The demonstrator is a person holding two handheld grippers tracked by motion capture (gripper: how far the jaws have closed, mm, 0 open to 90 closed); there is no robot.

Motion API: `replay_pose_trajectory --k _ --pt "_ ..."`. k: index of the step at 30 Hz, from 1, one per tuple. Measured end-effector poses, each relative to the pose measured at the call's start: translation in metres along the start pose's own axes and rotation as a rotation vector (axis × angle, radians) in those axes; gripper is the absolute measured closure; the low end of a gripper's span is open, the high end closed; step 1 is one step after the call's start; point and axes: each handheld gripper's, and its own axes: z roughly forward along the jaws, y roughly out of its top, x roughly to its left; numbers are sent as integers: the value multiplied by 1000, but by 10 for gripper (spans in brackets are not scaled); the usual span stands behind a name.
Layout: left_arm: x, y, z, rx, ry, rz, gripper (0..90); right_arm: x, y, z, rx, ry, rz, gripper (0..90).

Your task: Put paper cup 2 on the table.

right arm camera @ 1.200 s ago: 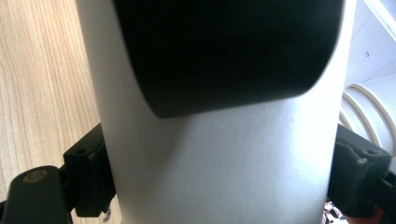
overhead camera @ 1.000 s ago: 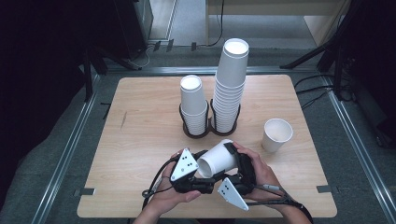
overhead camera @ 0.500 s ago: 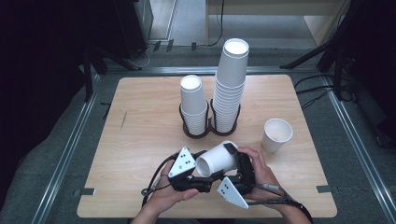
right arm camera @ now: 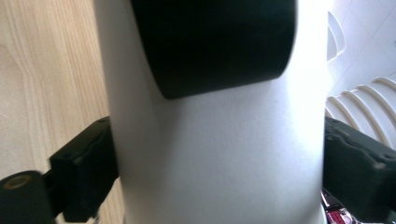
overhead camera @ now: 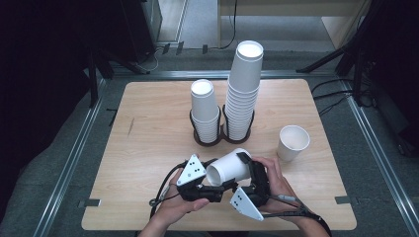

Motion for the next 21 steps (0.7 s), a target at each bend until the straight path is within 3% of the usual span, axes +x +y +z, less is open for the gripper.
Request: replay_pose_trajectory --k 12,21 --pt "5 0 -4 -19 43 17 225 -5 7 -6 -5 5 21 0" --pt "12 3 -14 -107 73 9 225 -8 15 -11 -11 -11 90 0"
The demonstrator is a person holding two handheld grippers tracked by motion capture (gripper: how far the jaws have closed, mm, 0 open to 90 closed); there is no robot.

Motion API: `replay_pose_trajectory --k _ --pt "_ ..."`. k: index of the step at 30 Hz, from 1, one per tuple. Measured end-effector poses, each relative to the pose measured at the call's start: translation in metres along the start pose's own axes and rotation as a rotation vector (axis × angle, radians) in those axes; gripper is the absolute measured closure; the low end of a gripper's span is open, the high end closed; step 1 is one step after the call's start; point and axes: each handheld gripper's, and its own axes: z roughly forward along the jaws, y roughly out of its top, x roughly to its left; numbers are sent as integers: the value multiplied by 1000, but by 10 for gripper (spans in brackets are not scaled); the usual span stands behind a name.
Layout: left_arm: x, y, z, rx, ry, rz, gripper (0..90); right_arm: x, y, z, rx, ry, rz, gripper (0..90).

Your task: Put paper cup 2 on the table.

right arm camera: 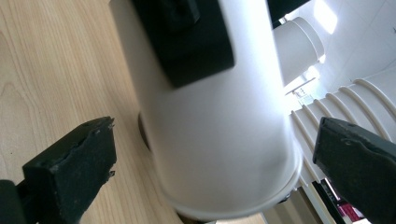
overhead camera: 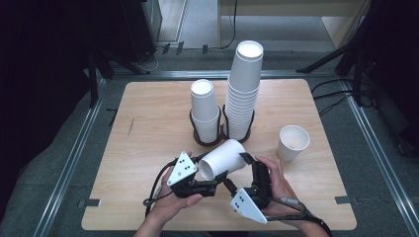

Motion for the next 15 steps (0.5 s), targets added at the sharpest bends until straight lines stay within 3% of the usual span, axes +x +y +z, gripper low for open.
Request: replay_pose_trajectory --k 7,15 --pt "5 2 -7 -63 20 -11 225 0 2 -1 6 -8 36 0" --pt "8 3 -10 -104 48 -6 225 -11 6 -3 3 -37 183 0"
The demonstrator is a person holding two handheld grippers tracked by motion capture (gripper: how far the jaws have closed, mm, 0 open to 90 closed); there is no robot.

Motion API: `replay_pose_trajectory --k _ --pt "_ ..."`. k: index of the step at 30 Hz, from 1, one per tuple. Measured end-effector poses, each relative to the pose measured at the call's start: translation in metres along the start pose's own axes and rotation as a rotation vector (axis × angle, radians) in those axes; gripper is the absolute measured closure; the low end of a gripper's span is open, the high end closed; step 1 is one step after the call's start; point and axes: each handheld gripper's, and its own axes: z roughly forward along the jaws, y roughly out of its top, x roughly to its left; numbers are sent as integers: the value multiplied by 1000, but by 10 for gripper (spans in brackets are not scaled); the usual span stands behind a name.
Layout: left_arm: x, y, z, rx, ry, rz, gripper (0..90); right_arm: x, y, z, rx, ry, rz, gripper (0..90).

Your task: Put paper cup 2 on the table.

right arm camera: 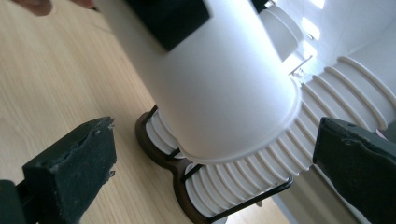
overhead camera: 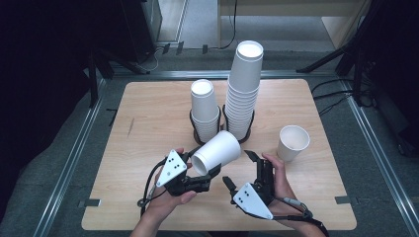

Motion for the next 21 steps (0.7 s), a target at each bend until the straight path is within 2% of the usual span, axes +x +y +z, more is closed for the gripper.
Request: replay_pose_trajectory --k 4,5,9,11,15,19,21 --pt "1 1 -2 -16 9 -14 225 -6 2 -1 -7 -1 88 0" --pt "1 1 -2 -22 17 -13 226 -7 2 -1 -7 -1 96 0" --pt "3 0 -2 -68 31 -27 226 -11 4 -2 -17 3 173 0" --pt "3 0 -2 -88 23 -34 226 -12 4 -2 -19 8 203 0" --pt "2 -1 -2 -103 33 -27 226 -15 6 -3 -26 13 275 0" --pt "1 -2 -2 -126 46 -30 226 -20 8 -3 -35 27 380 0" --pt "1 -3 -2 -144 47 -37 226 -22 8 -4 -38 38 413 0"
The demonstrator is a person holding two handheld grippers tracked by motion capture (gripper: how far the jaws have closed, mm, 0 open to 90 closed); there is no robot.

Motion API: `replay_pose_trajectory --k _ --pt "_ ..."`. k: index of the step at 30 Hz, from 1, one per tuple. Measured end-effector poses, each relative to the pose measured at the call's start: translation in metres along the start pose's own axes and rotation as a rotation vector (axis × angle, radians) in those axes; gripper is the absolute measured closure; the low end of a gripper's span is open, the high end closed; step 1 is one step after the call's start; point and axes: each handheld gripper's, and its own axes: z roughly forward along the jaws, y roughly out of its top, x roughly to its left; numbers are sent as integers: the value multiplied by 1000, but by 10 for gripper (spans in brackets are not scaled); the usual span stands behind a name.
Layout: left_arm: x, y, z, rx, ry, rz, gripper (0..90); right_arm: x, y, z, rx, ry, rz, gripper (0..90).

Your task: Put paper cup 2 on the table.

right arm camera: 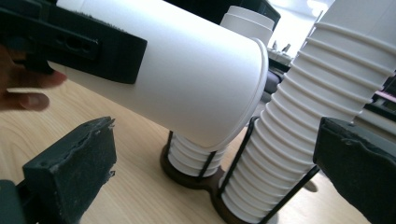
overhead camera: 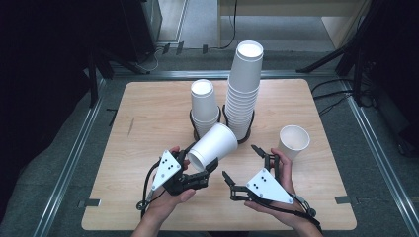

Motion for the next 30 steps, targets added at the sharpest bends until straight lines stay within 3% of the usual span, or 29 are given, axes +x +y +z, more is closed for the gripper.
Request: replay_pose_trajectory --k 14,17,20,22,25,30 --pt "-3 -3 0 -72 7 -1 227 -1 7 -1 -34 78 235 0" --pt "-3 -3 0 -93 11 -2 227 -2 9 -1 -42 122 341 0" --pt "-3 -4 -1 -103 17 -5 227 -5 11 -2 -53 197 490 0" --pt "-3 -4 -1 -114 19 -4 227 -7 11 -1 -49 202 551 0" --pt "-3 -3 -2 -131 21 -9 227 -13 10 0 -31 238 707 0" --pt "-5 -5 -1 -145 21 -6 227 -20 7 2 -4 271 896 0"
